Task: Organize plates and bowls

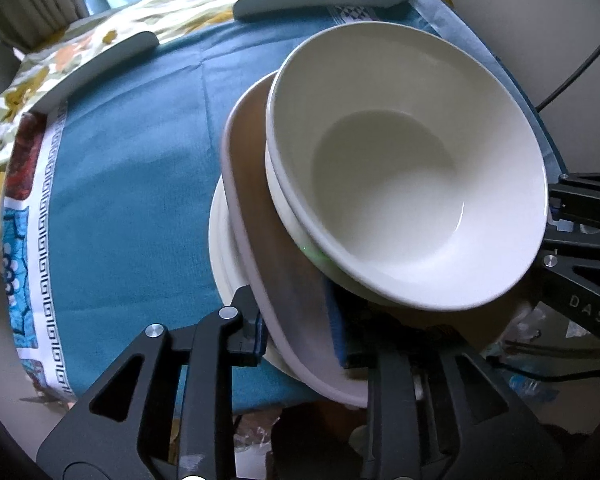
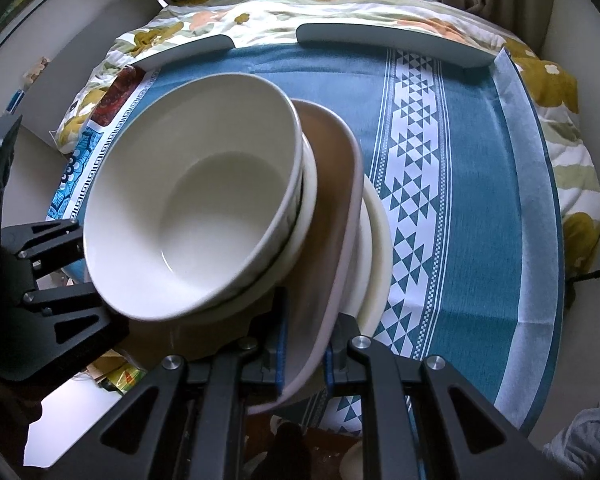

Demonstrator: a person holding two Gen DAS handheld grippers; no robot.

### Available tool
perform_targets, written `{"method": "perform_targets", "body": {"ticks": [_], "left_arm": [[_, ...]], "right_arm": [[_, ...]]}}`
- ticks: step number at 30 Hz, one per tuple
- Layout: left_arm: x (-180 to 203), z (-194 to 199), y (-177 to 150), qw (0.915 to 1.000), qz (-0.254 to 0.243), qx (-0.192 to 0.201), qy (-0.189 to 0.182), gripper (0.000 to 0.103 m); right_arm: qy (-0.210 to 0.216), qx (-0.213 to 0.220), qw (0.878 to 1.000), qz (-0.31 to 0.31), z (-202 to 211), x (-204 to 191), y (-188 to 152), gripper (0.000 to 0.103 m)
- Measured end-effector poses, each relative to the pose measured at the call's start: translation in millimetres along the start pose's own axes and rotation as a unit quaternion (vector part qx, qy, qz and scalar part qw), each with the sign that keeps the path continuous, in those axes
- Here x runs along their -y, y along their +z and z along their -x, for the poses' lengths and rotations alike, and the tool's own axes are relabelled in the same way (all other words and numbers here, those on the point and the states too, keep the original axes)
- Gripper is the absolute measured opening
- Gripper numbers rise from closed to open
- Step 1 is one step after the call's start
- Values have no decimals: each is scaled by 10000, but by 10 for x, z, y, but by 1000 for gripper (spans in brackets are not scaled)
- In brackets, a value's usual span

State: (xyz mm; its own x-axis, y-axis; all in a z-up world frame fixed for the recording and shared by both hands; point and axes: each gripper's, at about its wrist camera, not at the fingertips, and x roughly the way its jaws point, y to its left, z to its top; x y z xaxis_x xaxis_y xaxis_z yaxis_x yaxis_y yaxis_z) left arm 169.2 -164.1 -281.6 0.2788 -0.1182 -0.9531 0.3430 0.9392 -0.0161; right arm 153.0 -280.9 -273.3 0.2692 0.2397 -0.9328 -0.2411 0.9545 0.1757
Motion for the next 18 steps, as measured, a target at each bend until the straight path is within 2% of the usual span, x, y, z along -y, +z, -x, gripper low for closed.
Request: {"method": "perform_targets", "body": {"ticks": [6,12,15,18], "left_arm": [[22,143,14,9997,-167,-39,199,25],[16,346,-22,9997,-212,3,142,41],[53,482,-41,9995,-243,78,176,41],[62,660,-107,9996,-165,165,173,41]], "right_arm": [[-48,-17,9999,-158,103,7,5,13],[-100,-71,9995,-308,242,4,-6,13],[-142,-11,9989,-454,358,17,-38,13],[-120,224,9978,-611,606,4,-103,13]]}}
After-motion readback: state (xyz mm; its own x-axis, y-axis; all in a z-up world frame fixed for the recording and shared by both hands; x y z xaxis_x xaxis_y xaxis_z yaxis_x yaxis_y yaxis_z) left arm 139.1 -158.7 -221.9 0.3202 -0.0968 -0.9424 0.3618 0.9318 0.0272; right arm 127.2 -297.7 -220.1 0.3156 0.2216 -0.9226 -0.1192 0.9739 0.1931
